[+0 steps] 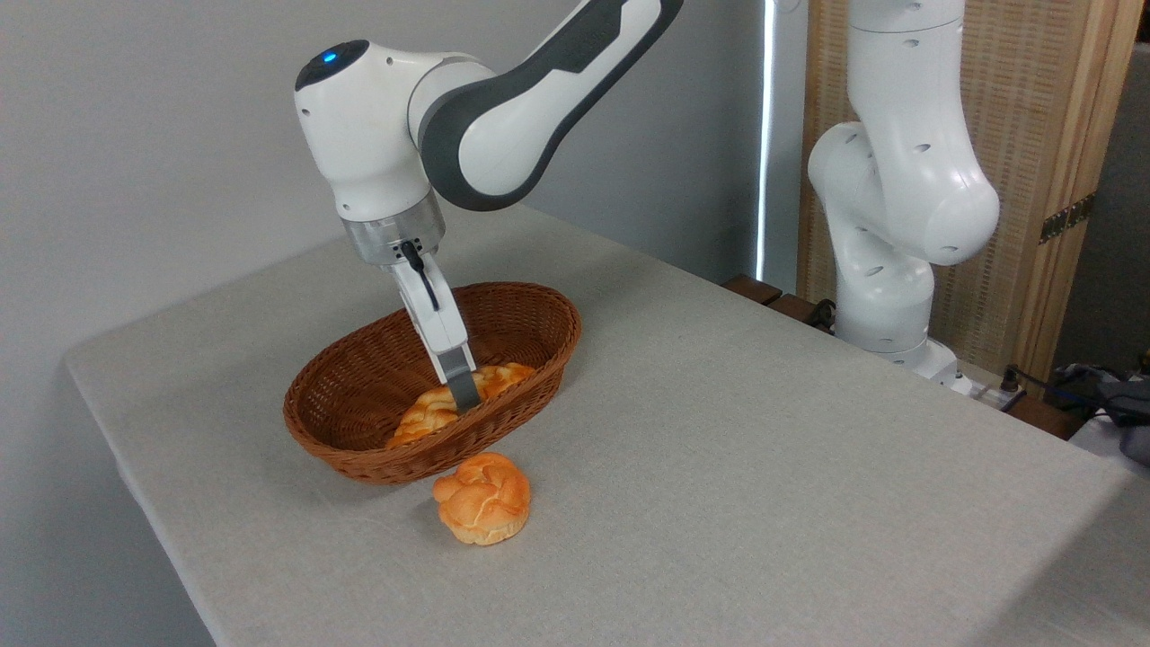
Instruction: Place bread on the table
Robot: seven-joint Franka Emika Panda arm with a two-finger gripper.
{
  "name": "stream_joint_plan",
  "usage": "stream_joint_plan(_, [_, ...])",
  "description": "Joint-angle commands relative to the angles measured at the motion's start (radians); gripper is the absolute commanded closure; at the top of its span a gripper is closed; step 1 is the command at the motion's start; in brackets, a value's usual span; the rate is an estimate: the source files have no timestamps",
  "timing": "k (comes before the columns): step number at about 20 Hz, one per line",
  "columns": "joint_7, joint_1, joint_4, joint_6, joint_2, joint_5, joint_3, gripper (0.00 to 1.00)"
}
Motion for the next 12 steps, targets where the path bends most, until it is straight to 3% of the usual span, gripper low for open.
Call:
stream_joint_plan(1, [0.000, -0.008, -0.007, 0.026, -0.027, -0.010, 0.011, 0.61])
stream_joint_plan(12, [-0.051, 0.004, 0.001, -0.022, -0.093, -0.017, 0.026, 0.60])
